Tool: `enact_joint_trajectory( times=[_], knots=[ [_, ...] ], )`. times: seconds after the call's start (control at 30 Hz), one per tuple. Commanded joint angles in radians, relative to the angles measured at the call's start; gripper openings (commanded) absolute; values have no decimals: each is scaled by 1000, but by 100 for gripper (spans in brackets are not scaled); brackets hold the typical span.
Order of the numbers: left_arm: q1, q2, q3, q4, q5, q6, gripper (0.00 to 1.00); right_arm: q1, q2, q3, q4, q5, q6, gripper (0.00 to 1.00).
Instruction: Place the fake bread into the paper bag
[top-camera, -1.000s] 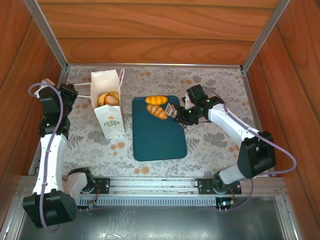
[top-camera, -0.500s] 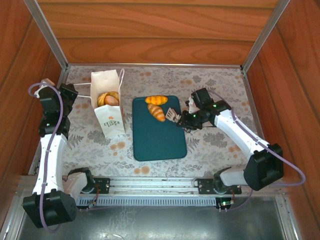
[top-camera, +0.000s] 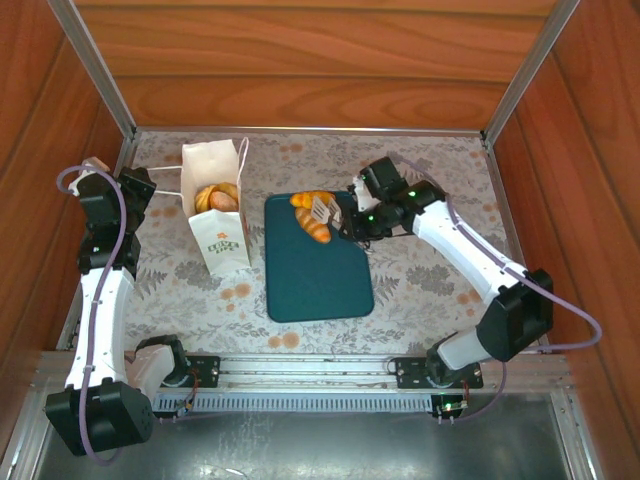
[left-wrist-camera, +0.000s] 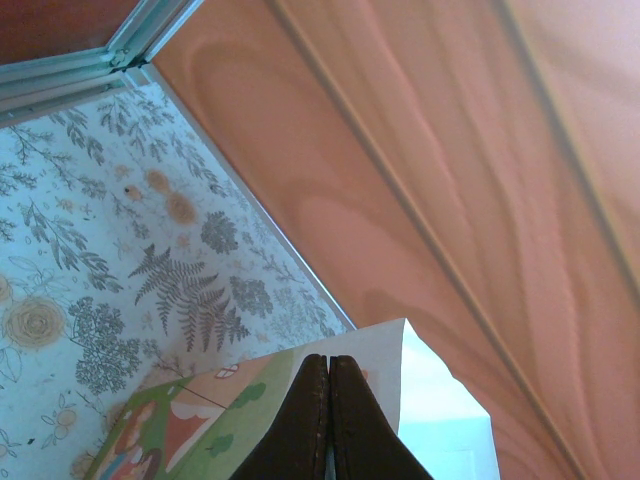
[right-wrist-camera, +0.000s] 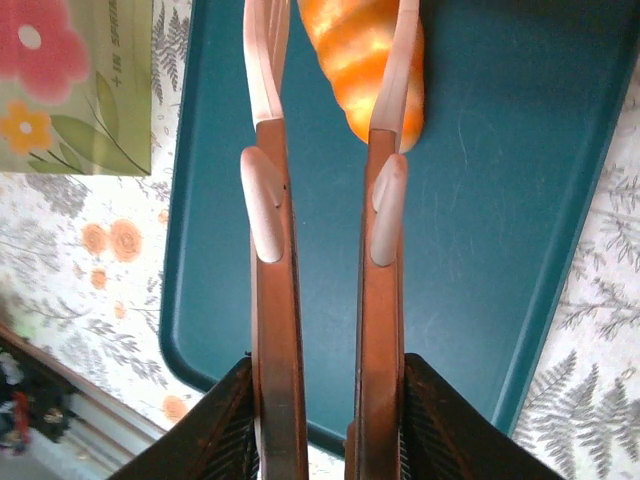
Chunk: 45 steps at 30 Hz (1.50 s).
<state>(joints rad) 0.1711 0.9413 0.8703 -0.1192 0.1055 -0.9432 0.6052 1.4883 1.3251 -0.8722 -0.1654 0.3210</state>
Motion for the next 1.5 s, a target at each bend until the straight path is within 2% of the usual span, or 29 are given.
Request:
enact_joint_trajectory(
  times=[0.0, 0.2, 0.9, 1.17, 1.47],
  knots=[
    [6, -4, 13, 13, -3, -8, 0, 38, 41, 51, -41, 106, -100, 40],
    [6, -4, 13, 13, -4, -11, 0, 61, 82, 65, -32, 159, -134, 47],
    [6, -1, 14, 18, -5, -9, 0, 87, 205, 45, 13, 132, -149, 46],
    [7, -2, 13, 15, -6, -9, 0, 89, 219, 38, 13, 123, -153, 41],
    [7, -1, 14, 18, -6, -9, 0, 100, 146, 29, -9, 84, -156, 32]
  ],
)
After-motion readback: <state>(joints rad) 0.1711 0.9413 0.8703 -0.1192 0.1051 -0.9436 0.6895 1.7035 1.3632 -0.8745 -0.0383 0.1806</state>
